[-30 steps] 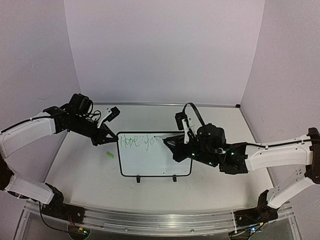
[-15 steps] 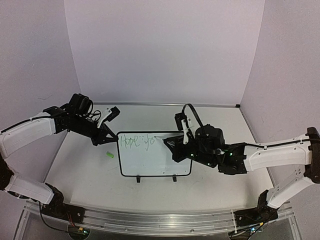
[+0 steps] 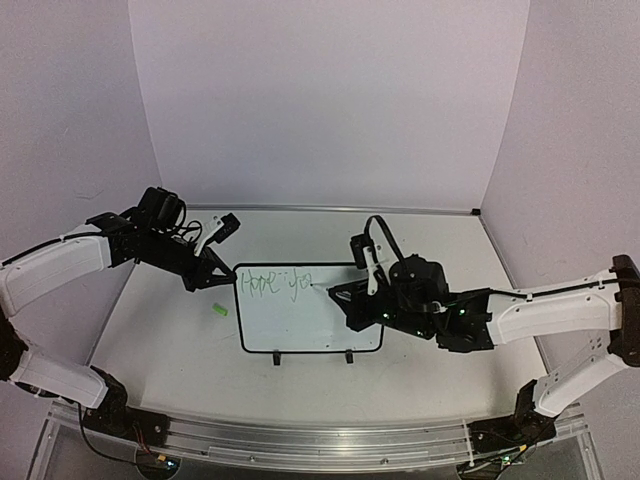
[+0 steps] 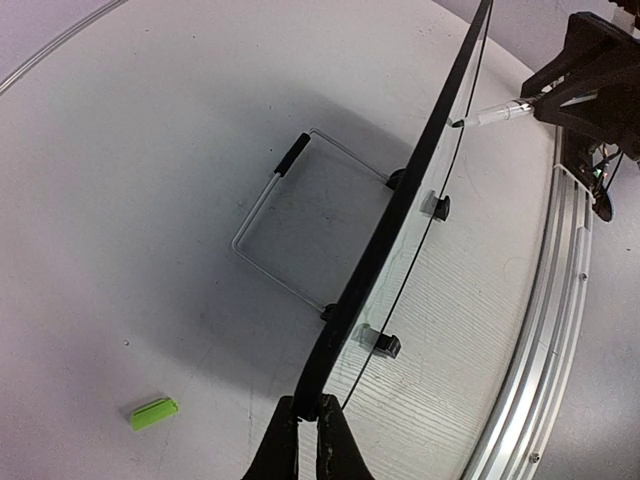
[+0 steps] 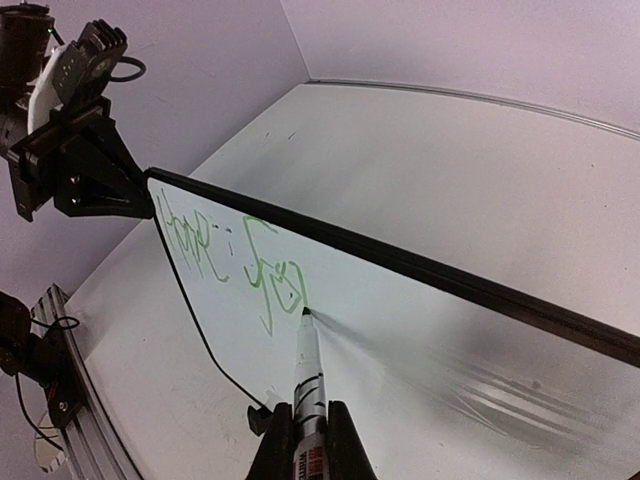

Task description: Write a sentence on the whiteboard

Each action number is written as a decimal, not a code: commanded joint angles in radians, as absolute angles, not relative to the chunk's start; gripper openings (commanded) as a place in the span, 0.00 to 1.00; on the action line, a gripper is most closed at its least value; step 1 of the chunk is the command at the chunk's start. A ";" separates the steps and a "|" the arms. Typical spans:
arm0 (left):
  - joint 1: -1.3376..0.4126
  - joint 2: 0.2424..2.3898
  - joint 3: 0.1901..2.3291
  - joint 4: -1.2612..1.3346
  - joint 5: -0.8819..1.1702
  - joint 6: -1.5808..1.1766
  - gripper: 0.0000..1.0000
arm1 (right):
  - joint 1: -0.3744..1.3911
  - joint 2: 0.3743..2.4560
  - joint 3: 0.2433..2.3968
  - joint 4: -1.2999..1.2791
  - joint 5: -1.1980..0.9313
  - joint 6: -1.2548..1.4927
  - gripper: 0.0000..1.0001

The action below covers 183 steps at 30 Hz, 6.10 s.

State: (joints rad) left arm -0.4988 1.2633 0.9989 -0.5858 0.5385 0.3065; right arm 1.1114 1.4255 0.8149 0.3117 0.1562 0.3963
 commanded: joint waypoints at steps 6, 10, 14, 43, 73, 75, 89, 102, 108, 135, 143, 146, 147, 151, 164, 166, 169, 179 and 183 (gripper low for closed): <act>-0.506 1.262 1.013 -0.600 0.496 0.334 0.00 | 1.111 1.434 0.802 0.311 0.160 0.423 0.00; -0.506 1.261 1.013 -0.600 0.496 0.334 0.00 | 1.111 1.423 0.798 0.349 0.171 0.426 0.00; -0.506 1.260 1.013 -0.600 0.498 0.333 0.00 | 1.111 1.407 0.791 0.389 0.196 0.429 0.00; -0.507 1.257 1.013 -0.600 0.499 0.332 0.00 | 1.111 1.382 0.761 0.376 0.281 0.446 0.00; -0.509 1.257 1.012 -0.602 0.497 0.333 0.00 | 0.978 1.125 0.669 0.327 -0.100 0.297 0.00; -0.509 1.256 1.012 -0.602 0.495 0.332 0.00 | 0.965 1.118 0.655 0.329 -0.105 0.301 0.00; -0.509 1.262 1.014 -0.601 0.497 0.332 0.00 | 0.944 1.169 0.664 0.398 -0.107 0.328 0.00; -0.512 1.266 1.014 -0.602 0.497 0.332 0.00 | 0.941 1.225 0.698 0.431 -0.100 0.330 0.00; -0.512 1.266 1.014 -0.602 0.496 0.332 0.00 | 0.937 1.249 0.712 0.431 -0.081 0.332 0.00; -0.514 1.266 1.014 -0.603 0.493 0.333 0.00 | 0.935 1.344 0.674 0.370 -0.156 0.402 0.00; -0.514 1.266 1.013 -0.603 0.494 0.333 0.00 | 0.934 1.282 0.660 0.421 -0.100 0.415 0.00; -0.514 1.265 1.013 -0.603 0.493 0.333 0.00 | 0.935 1.261 0.649 0.442 -0.079 0.422 0.00; -0.514 1.265 1.014 -0.603 0.493 0.333 0.00 | 0.935 1.257 0.646 0.447 -0.073 0.425 0.00; -0.515 1.264 1.013 -0.603 0.493 0.332 0.00 | 0.934 1.254 0.640 0.447 -0.058 0.430 0.00; -0.515 1.264 1.013 -0.603 0.495 0.332 0.00 | 0.934 1.262 0.621 0.377 -0.046 0.450 0.00; -0.515 1.264 1.014 -0.603 0.495 0.333 0.00 | 0.935 1.277 0.619 0.374 -0.058 0.455 0.00; -0.515 1.265 1.013 -0.603 0.494 0.333 0.00 | 0.934 1.293 0.618 0.374 -0.072 0.462 0.00; -0.515 1.266 1.014 -0.603 0.494 0.332 0.00 | 0.934 1.267 0.627 0.377 -0.106 0.447 0.00; -0.516 1.263 1.014 -0.603 0.494 0.333 0.00 | 0.934 1.199 0.606 0.398 -0.114 0.437 0.00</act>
State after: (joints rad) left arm -0.5056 1.2633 0.9993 -0.5860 0.5377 0.3068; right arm 0.9409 1.2704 0.6199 0.3787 -0.1209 0.4511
